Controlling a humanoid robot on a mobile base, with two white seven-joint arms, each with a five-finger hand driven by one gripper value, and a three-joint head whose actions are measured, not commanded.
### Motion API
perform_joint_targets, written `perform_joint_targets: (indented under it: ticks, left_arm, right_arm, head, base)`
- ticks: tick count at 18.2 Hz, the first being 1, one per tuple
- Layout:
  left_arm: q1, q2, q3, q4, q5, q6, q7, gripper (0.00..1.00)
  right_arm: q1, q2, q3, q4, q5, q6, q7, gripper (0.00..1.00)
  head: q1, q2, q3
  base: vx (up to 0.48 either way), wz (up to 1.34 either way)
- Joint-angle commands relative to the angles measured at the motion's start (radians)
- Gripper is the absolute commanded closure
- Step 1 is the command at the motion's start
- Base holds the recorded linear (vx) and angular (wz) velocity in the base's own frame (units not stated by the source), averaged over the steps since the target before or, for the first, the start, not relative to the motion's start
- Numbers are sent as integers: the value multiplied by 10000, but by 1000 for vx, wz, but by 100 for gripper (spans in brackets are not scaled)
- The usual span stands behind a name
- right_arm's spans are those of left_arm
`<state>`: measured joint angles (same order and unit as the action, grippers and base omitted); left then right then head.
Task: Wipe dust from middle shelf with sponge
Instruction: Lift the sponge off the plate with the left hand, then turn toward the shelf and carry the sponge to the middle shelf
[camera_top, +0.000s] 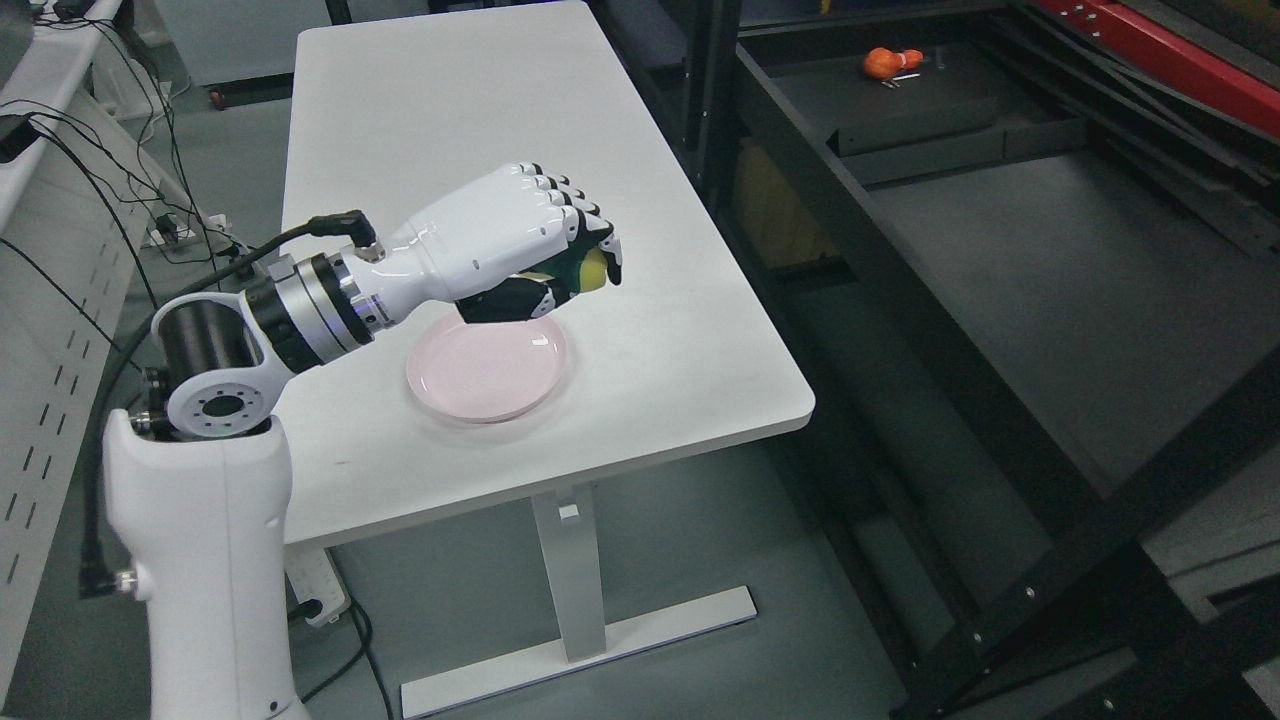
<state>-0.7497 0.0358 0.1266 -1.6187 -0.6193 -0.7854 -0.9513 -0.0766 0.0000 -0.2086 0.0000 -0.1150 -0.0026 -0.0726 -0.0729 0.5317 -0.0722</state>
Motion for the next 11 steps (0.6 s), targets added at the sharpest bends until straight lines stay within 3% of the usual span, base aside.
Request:
perform_joint_targets:
  ticks: [1, 11]
  left_arm:
    - [-65, -183, -576, -196, -19, 0, 2, 97]
    - [-50, -183, -530, -150, -65, 0, 2, 96]
  right_arm:
    - [-1, -175, 0, -174, 0, 731, 5, 0]
    - [-1, -175, 0, -174, 0, 731, 5, 0]
  head:
    - [0, 0, 0]
    - [0, 0, 0]
  base:
    - [-257, -336]
    - [-285, -534]
